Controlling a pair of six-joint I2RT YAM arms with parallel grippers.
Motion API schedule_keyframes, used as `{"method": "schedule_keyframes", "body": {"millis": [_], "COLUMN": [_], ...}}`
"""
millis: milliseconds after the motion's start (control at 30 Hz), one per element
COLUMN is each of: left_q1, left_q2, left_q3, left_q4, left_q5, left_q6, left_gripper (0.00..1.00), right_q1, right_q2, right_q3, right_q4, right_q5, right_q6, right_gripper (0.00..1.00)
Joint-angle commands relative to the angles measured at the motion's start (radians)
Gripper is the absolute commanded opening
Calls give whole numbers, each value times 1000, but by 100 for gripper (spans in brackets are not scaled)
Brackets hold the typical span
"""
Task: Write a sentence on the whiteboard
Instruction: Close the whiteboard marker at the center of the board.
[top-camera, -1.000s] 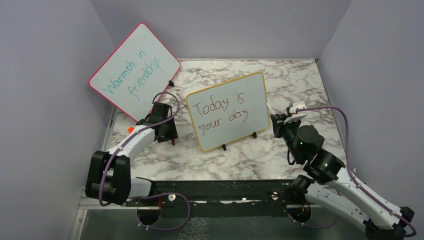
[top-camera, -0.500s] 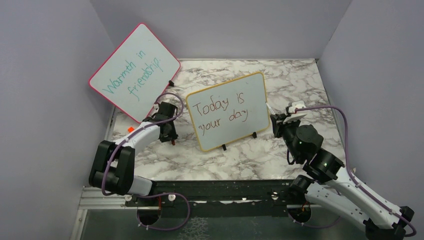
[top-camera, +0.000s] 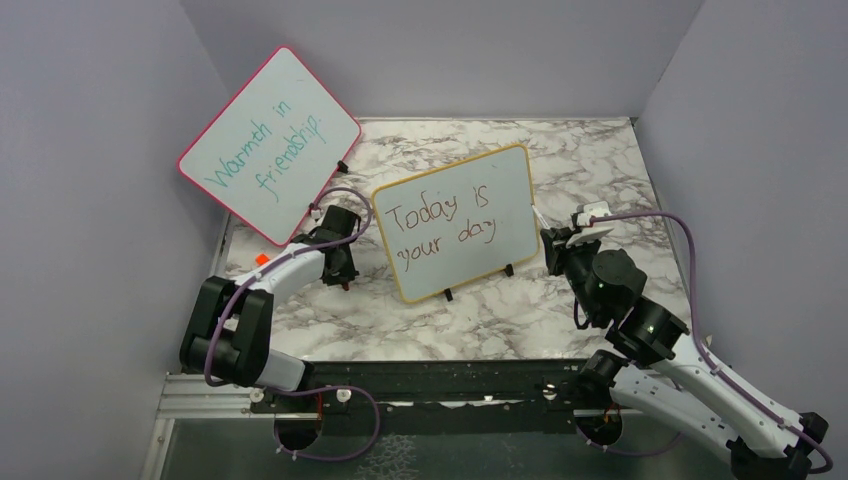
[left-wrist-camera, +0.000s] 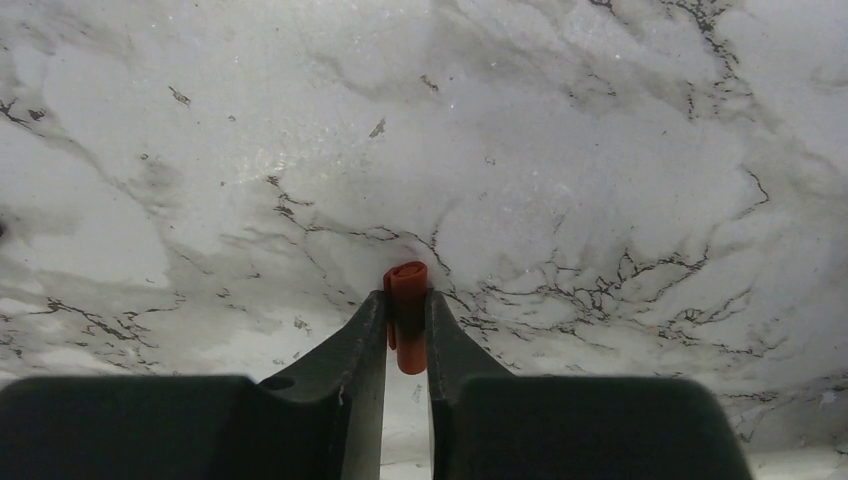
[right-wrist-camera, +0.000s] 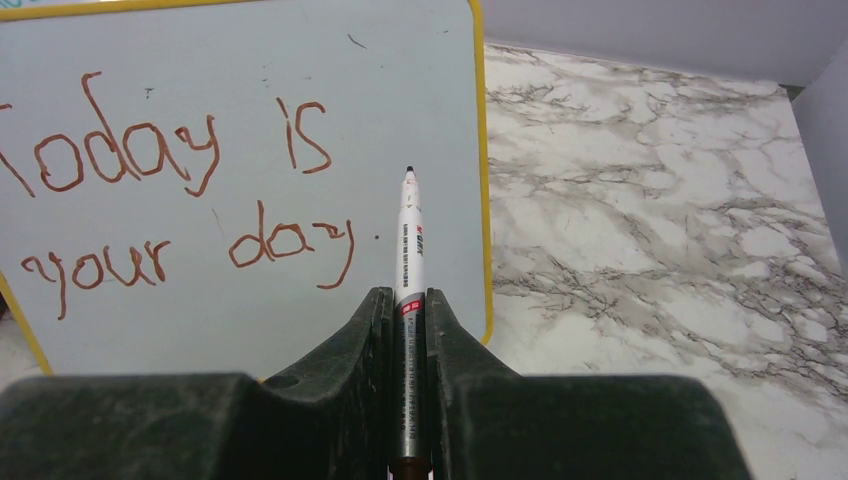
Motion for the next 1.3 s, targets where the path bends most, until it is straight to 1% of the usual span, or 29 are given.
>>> {"method": "schedule_keyframes", "body": {"millis": [0, 233, 333, 467, 567, 667, 800, 867, 933, 1033, 1100, 1267], "left_q1": [-8, -6, -6, -6, -6, -6, -6, -6, -6, -6, -6, -6], "left_q2": [5, -126, -185, -293, -385, -477, -621, -692, -751, -804, -809, -755], "left_q3": [-24, -16, -27, -41, -49, -47, -34, -36, -43, -44, -34, 6], "left_q4": [-31, -32, -25, -12, 1, 31, 54, 97, 173, 292, 357, 461], "left_q5": [-35, -53, -53, -55, -48, -15, -11, -3, 23, 67, 106, 217], "left_q6": [-27, -97, -137, -188, -230, -231, -256, -267, -264, -252, -242, -249], "left_gripper": [13, 0, 0, 0, 0, 0, 0, 0, 0, 0, 0, 0], "right_q1": [-7, -7, -8, -7, -7, -7, -5, -5, -4, 1, 5, 25], "right_q2": [-4, 28, 54, 87, 111, 121, 162, 187, 207, 232, 260, 331], "right_q3": [-7, -1, 1, -2, -3, -16, -20, -17, -19, -39, -39, -45], "right_q4": [25, 33, 53, 100, 141, 209, 305, 355, 419, 536, 595, 757], "right_q5": [-23, -134, -230, -377, -450, -514, -588, -626, -653, -682, -689, -713], "right_q6": [5, -31, -43, -98, -106, -102, -94, -72, -56, 5, 33, 84], "right_gripper": [0, 1, 1, 1, 1, 1, 1, 1, 1, 1, 1, 1]}}
